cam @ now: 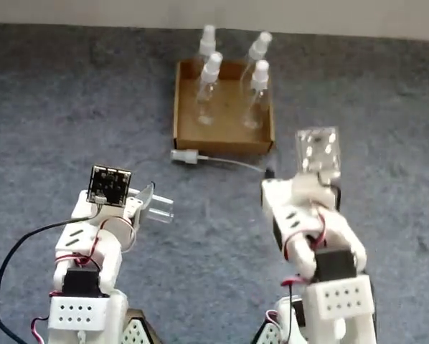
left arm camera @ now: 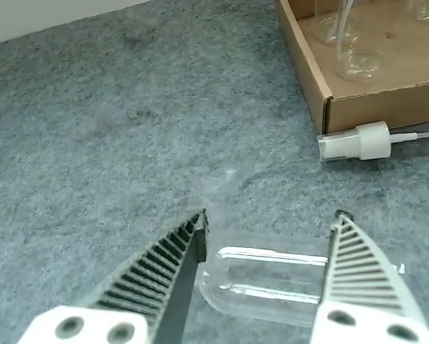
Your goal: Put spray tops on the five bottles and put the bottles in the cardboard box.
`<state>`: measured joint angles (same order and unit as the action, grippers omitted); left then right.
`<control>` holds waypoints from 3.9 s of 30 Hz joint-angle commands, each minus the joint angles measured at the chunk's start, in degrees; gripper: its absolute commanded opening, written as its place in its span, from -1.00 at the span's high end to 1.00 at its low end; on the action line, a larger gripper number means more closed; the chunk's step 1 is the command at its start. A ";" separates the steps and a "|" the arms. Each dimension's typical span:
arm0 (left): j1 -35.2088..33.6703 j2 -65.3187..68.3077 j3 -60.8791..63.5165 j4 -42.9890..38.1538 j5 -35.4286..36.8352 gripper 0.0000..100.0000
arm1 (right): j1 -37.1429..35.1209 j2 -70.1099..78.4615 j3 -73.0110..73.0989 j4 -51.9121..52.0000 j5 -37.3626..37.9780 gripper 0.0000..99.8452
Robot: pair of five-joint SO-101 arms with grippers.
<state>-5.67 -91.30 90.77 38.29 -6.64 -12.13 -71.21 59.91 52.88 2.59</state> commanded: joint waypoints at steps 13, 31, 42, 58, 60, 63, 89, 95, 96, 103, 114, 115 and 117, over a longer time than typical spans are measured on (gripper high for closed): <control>-4.00 38.55 -47.78 25.93 -4.66 0.57 | 0.40 -0.22 7.08 12.53 9.93 0.48; 0.66 79.78 -76.53 46.07 27.52 0.33 | 0.31 -0.13 13.85 9.80 9.93 0.48; 1.54 91.47 -79.96 52.31 31.91 0.30 | 0.31 -0.22 13.85 9.80 9.93 0.48; 1.45 108.09 -85.32 51.87 24.00 0.30 | 0.40 -0.22 13.85 9.80 9.93 0.48; 1.54 108.88 -85.32 51.08 22.15 0.30 | 0.40 -0.22 13.85 9.80 9.93 0.48; 1.54 109.32 -85.05 50.02 18.99 0.31 | 0.40 -0.22 13.85 9.80 9.93 0.48; -4.53 104.48 -83.56 54.07 -22.68 0.68 | 0.40 -0.22 13.85 9.80 9.93 0.48; -4.44 88.84 -73.71 53.71 -30.07 0.57 | 0.40 -0.04 13.85 9.80 9.93 0.48; -4.53 86.73 -72.75 53.71 -30.07 0.55 | 0.40 -0.04 13.85 9.80 9.93 0.48; -4.88 76.62 -71.34 53.54 -24.88 0.52 | 0.40 -0.04 13.85 9.80 9.93 0.48; 12.09 77.67 -75.12 38.86 -7.74 0.52 | 0.40 -0.13 13.85 9.80 9.93 0.48; 13.05 79.60 -76.44 37.63 -7.38 0.52 | 0.40 -0.13 13.85 9.80 9.93 0.48; 14.20 85.14 -79.43 35.60 -7.21 0.52 | 0.40 -0.13 13.85 9.80 9.93 0.48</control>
<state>5.58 -10.86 16.84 77.49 -15.16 -12.13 -71.65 74.42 63.78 12.00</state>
